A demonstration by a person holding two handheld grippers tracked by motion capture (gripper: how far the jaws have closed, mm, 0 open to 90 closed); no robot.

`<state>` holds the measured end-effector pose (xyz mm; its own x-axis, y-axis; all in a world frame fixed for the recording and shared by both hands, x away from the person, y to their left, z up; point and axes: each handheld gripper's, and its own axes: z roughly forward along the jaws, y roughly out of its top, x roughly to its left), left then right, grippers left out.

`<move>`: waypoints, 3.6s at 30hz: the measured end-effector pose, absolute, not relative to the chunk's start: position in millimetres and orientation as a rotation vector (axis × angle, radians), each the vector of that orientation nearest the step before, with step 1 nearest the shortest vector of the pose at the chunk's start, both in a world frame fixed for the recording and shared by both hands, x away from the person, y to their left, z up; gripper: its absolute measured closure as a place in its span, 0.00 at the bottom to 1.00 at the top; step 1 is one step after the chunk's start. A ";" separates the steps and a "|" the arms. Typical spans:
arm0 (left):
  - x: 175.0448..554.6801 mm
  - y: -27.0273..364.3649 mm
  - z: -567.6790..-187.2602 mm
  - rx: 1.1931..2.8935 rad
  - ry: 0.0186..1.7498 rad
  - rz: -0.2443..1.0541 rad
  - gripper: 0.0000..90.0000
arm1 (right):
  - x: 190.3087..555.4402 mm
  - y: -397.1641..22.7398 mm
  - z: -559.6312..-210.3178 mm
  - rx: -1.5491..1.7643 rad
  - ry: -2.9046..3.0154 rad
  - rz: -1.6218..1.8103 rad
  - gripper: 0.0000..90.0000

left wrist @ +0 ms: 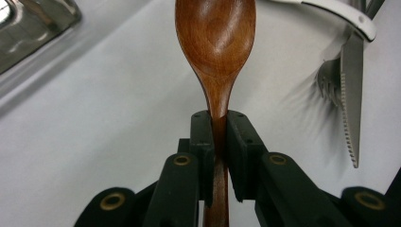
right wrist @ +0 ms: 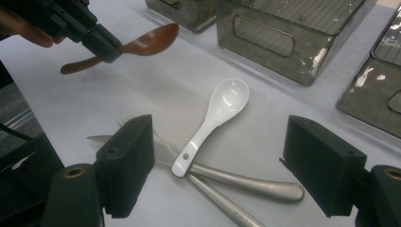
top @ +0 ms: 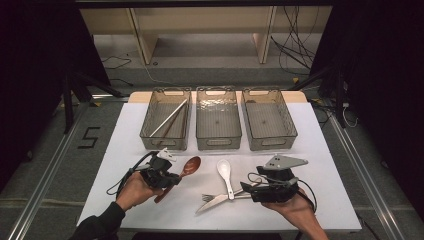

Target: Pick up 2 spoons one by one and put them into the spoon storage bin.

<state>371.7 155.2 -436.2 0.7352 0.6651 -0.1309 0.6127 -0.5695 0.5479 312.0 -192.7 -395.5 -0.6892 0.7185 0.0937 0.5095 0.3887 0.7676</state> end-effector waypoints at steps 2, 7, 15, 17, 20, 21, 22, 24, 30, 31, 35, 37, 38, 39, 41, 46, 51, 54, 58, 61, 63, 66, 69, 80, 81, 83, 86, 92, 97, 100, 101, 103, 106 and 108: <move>372.2 155.5 -433.3 2.340 0.965 0.122 0.90 | 312.2 -193.0 -395.5 1.085 2.396 1.188 0.29; 372.0 152.7 -423.8 2.312 0.945 0.126 0.90 | 312.8 -193.6 -396.0 1.093 2.397 1.187 0.29; 379.8 151.6 -410.6 2.258 0.945 0.143 0.90 | 313.6 -194.2 -396.3 1.108 2.390 1.192 0.29; 382.1 151.1 -409.1 2.253 0.944 0.146 0.90 | 313.3 -194.4 -396.0 1.107 2.389 1.195 0.29; 385.8 149.4 -407.5 2.253 0.939 0.153 0.90 | 313.4 -194.5 -395.9 1.105 2.388 1.196 0.29; 387.2 147.8 -406.9 2.243 0.945 0.156 0.90 | 313.4 -194.5 -395.9 1.106 2.387 1.196 0.29; 388.6 147.6 -405.9 2.250 0.938 0.156 0.90 | 313.3 -194.4 -395.9 1.106 2.387 1.195 0.29; 392.0 145.9 -403.9 2.243 0.939 0.161 0.90 | 313.3 -194.4 -395.9 1.106 2.387 1.195 0.29; 404.6 140.3 -398.4 2.207 0.950 0.174 0.90 | 313.4 -194.9 -395.8 1.104 2.386 1.198 0.29; 406.8 139.4 -397.6 2.208 0.947 0.177 0.90 | 313.5 -194.9 -395.8 1.101 2.384 1.201 0.29; 414.8 134.6 -393.2 2.186 0.946 0.181 0.90 | 313.6 -195.4 -395.8 1.102 2.384 1.202 0.29; 418.3 132.2 -391.1 2.177 0.949 0.185 0.90 | 313.6 -195.6 -395.7 1.104 2.383 1.202 0.29; 420.5 130.5 -390.4 2.166 0.952 0.187 0.90 | 313.7 -195.6 -395.8 1.102 2.384 1.202 0.29; 423.4 128.8 -389.3 2.166 0.950 0.186 0.90 | 313.7 -195.4 -395.8 1.101 2.384 1.201 0.29; 427.4 126.0 -388.0 2.157 0.953 0.190 0.90 | 313.5 -195.2 -395.7 1.101 2.385 1.202 0.29; 441.8 120.2 -383.9 2.134 0.965 0.201 0.90 | 313.7 -195.3 -395.9 1.099 2.387 1.202 0.29; 457.0 114.6 -380.0 2.109 0.981 0.224 0.90 | 313.8 -196.0 -395.9 1.101 2.386 1.203 0.29; 466.3 112.0 -378.8 2.094 0.998 0.228 0.90 | 314.1 -196.2 -396.2 1.100 2.389 1.201 0.29; 478.3 107.0 -373.7 2.078 1.004 0.245 0.90 | 314.0 -196.3 -396.3 1.099 2.389 1.202 0.29; 485.0 103.3 -370.4 2.072 1.005 0.252 0.90 | 314.5 -196.8 -396.6 1.101 2.389 1.203 0.29; 489.4 100.6 -368.6 2.061 1.011 0.263 0.90 | 314.6 -196.9 -396.7 1.104 2.389 1.202 0.29; 496.4 97.1 -367.0 2.060 1.016 0.272 0.90 | 314.6 -197.1 -396.7 1.101 2.390 1.204 0.29; 503.0 94.2 -366.4 2.054 1.022 0.278 0.90 | 314.5 -197.4 -396.7 1.104 2.388 1.205 0.29; 524.6 81.9 -368.7 2.045 1.051 0.282 0.90 | 315.1 -197.3 -397.3 1.102 2.391 1.204 0.29; 526.0 81.8 -369.0 2.043 1.052 0.279 0.90 | 315.1 -197.3 -397.4 1.102 2.391 1.205 0.29; 527.9 82.0 -369.2 2.039 1.060 0.278 0.90 | 314.9 -197.5 -397.3 1.101 2.392 1.205 0.29; 530.1 82.1 -369.0 2.037 1.067 0.284 0.90 | 315.5 -198.0 -397.7 1.102 2.393 1.205 0.29; 536.1 78.9 -367.3 2.022 1.074 0.288 0.90 | 315.3 -197.2 -397.6 1.101 2.396 1.206 0.29; 539.2 75.9 -368.2 2.000 1.089 0.274 0.90 | 315.4 -197.5 -397.6 1.100 2.396 1.208 0.29; 540.4 73.3 -370.2 1.998 1.095 0.274 0.90 | 315.6 -197.6 -397.8 1.100 2.397 1.207 0.29; 540.8 72.6 -370.8 1.996 1.099 0.273 0.90 | 315.5 -197.4 -397.7 1.100 2.397 1.208 0.29; 542.3 71.8 -371.8 2.005 1.098 0.276 0.90 | 315.5 -197.2 -397.7 1.100 2.397 1.208 0.29; 543.7 70.7 -373.4 1.998 1.104 0.273 0.90 | 315.6 -196.9 -397.8 1.100 2.400 1.206 0.29; 544.4 69.2 -374.6 2.000 1.106 0.280 0.90 | 315.7 -197.1 -397.8 1.099 2.399 1.207 0.29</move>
